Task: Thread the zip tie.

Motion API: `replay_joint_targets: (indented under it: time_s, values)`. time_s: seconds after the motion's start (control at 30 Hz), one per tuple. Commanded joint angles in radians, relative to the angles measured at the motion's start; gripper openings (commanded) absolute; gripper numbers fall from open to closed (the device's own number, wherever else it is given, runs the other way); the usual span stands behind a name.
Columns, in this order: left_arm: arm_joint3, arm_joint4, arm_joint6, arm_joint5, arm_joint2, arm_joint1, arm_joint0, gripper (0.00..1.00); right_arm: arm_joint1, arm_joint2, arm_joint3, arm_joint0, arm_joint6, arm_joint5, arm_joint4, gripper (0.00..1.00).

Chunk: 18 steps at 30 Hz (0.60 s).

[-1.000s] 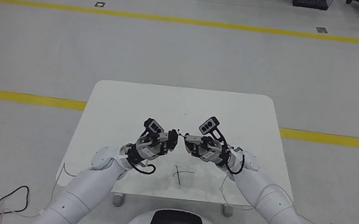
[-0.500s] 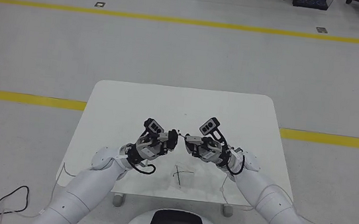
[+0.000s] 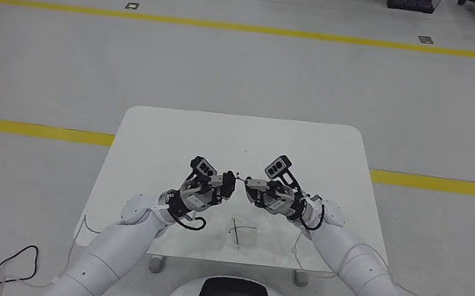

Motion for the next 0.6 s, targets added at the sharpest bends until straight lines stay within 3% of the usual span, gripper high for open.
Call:
replay_joint_targets:
  time_s: [0.0,0.57]
  values:
    - [0.0,0.0,0.0,0.0,0.0,0.0,0.0,0.0,-0.001,-0.002,0.002,0.001,0.0,0.001,-0.001,0.0]
    - [0.0,0.0,0.0,0.0,0.0,0.0,0.0,0.0,-0.008,-0.006,0.025,0.007,0.0,0.002,-0.001,0.0]
